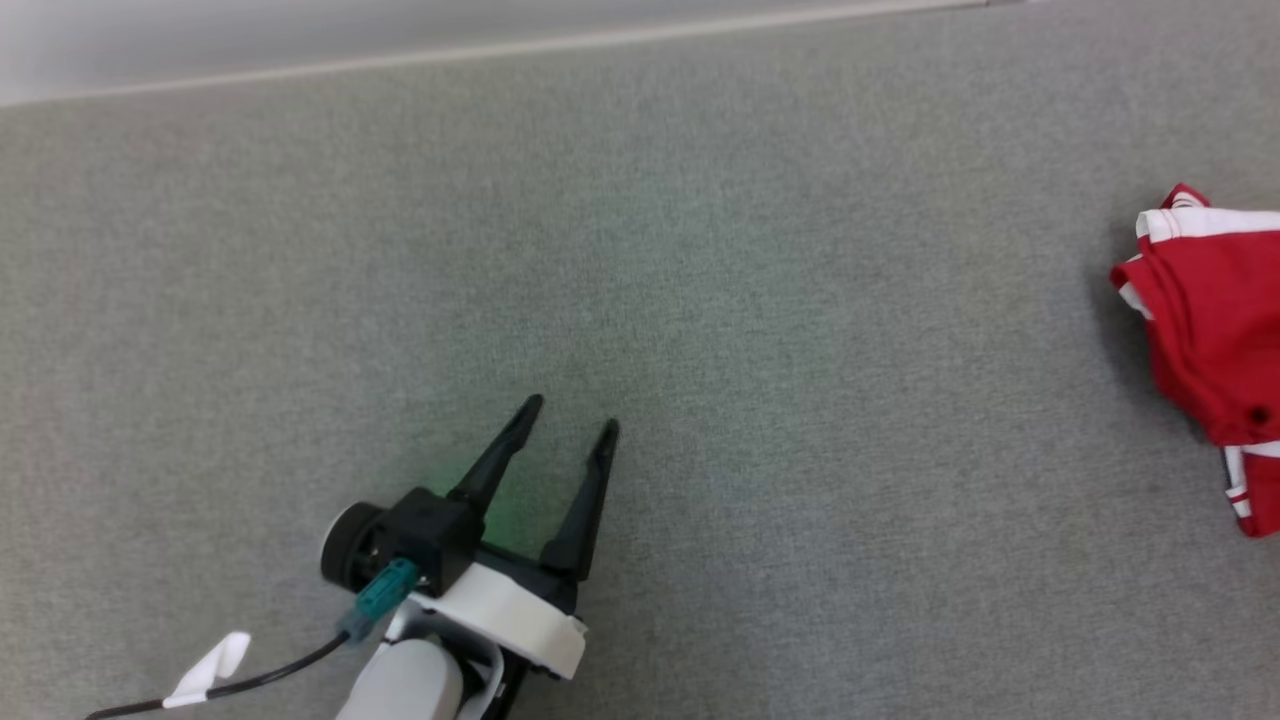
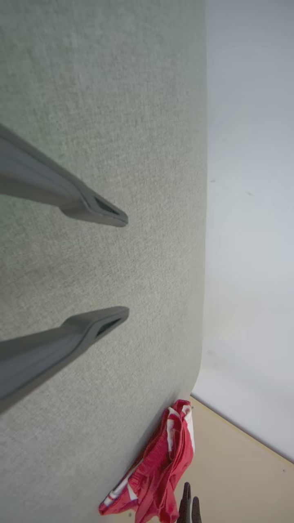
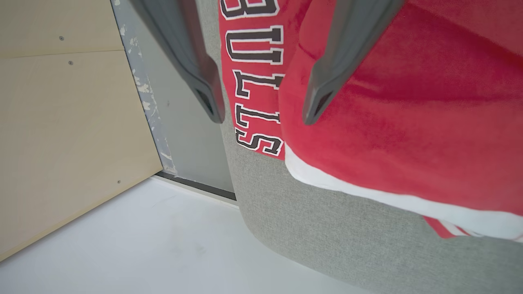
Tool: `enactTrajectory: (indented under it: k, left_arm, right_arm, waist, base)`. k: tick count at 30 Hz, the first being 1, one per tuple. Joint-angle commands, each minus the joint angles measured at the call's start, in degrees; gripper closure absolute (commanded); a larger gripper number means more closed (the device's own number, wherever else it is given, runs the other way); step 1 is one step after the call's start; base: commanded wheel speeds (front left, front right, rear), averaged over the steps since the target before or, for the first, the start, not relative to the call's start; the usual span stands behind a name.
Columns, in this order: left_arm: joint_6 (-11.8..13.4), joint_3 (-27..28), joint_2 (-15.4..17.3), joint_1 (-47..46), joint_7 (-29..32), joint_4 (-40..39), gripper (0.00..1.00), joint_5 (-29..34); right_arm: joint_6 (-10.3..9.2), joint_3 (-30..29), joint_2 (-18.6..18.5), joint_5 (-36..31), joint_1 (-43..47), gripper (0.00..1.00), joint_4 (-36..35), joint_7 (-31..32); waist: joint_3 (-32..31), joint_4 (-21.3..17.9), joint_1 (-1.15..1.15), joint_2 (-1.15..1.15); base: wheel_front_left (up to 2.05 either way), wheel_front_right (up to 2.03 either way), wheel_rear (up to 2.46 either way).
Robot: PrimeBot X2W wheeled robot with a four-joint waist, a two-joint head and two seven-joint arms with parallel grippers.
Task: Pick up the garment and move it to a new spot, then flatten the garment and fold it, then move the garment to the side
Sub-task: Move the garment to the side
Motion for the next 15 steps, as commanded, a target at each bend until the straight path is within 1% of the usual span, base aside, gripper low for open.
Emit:
enactTrajectory:
  k: [1,3,6,9,12,13,15]
  left_arm:
    - [0.12,0.55,0.21,1.24,-0.23,0.55,0.00,-1.24]
    - [0.19,1.05,0.15,1.80,-0.34,0.87,0.00,-1.54]
    - [0.56,2.41,0.20,3.12,-0.38,0.98,0.00,-2.27]
    - [1.15,4.71,0.50,4.72,-0.45,0.33,0.00,-3.23]
    - [1.63,7.38,1.04,6.84,-0.41,-0.69,0.00,-4.15]
    - [1.63,7.38,1.04,6.84,-0.41,-0.69,0.00,-4.15]
    - [1.80,9.03,1.50,8.18,-0.42,-1.29,0.00,-4.46]
  right_arm:
    - [-0.14,0.09,1.25,-1.76,-1.12,0.00,2.76,-1.83]
    - [-0.15,0.24,2.17,-2.85,-1.66,0.00,4.39,-3.85]
    - [-0.14,-0.14,3.66,-3.81,-2.43,0.00,4.54,-7.59]
    - [-0.15,-0.61,5.03,-3.94,-1.67,0.00,2.05,-9.96]
    - [-0.14,-1.66,6.03,-3.36,0.38,0.00,-2.13,-10.75]
    - [-0.14,-1.66,6.03,-3.36,0.38,0.00,-2.13,-10.75]
    - [-0.14,-2.77,6.61,-2.76,2.05,0.00,-5.64,-11.00]
  waist:
    - [-2.91,-0.27,0.00,0.00]
    - [-5.25,-0.36,0.00,0.00]
    - [-9.37,-0.34,0.00,0.00]
    - [-13.94,-0.08,0.00,0.00]
    - [-18.19,0.13,0.00,0.00]
    - [-18.19,0.13,0.00,0.00]
    - [-20.66,0.29,0.00,0.00]
  base:
    - [0.00,0.00,0.00]
    - [0.00,0.00,0.00]
    - [0.00,0.00,0.00]
    - [0.00,0.00,0.00]
    - [0.00,0.00,0.00]
    - [0.00,0.00,0.00]
    - [0.00,0.00,0.00]
